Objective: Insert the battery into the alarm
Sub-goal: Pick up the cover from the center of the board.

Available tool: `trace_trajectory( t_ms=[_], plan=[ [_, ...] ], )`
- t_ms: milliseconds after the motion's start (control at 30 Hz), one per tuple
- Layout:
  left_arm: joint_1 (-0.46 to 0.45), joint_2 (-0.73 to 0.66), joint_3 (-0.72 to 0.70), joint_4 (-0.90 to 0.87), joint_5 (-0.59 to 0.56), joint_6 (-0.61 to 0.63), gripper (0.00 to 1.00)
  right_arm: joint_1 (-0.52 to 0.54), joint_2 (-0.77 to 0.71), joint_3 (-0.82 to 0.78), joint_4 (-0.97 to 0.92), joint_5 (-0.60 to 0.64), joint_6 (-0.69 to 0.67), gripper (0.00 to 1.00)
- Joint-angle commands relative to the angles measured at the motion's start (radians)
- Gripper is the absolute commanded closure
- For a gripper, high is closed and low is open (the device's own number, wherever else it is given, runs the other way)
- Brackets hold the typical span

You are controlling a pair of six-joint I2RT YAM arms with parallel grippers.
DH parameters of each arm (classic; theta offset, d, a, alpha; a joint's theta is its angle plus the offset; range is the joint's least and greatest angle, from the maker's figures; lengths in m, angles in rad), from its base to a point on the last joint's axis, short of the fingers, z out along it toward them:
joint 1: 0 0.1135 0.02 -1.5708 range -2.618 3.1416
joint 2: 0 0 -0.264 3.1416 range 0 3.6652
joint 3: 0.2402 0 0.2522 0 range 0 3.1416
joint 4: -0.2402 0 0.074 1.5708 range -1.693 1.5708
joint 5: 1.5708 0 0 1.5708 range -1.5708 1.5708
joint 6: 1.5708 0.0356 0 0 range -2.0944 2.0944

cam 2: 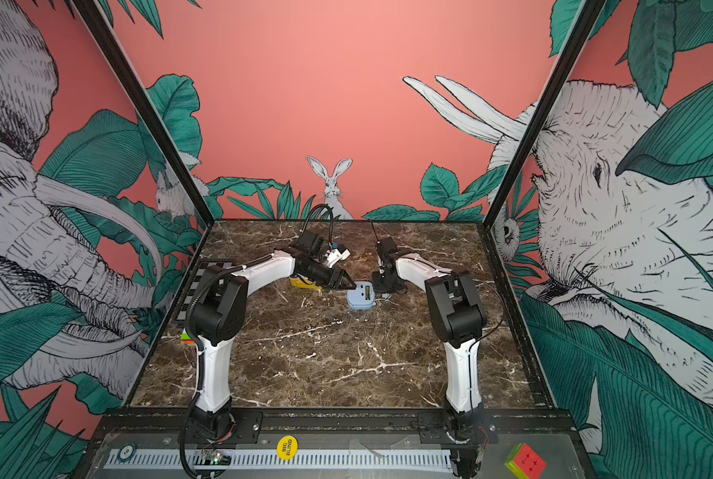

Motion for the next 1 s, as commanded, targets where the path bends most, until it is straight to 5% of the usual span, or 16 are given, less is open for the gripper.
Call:
trace_trajectory(
  t_ms=[0, 433, 667, 800, 967],
  plan=[
    [-0.003, -0.023, 0.026, -0.017, -0.003, 0.008, 0.40, -0.006, 0.016, 0.009, -0.004, 0.005, 0.010, 0.90],
    [-0.001, -0.044, 0.042, -0.024, -0.044, 0.020, 0.35, -0.016, -0.070, -0.040, 0.088, -0.065, 0.055, 1.00],
    [0.037, -0.133, -0.034, 0.183, -0.081, -0.087, 0.31, -0.061, -0.224, -0.181, 0.300, -0.313, 0.089, 1.00],
    [0.049, -0.153, -0.049, 0.267, -0.078, -0.097, 0.30, -0.084, -0.230, -0.184, 0.311, -0.524, 0.057, 1.00],
    [0.050, -0.129, -0.031, 0.284, -0.060, -0.105, 0.32, -0.094, -0.200, -0.192, 0.410, -0.624, 0.129, 1.00]
  ],
)
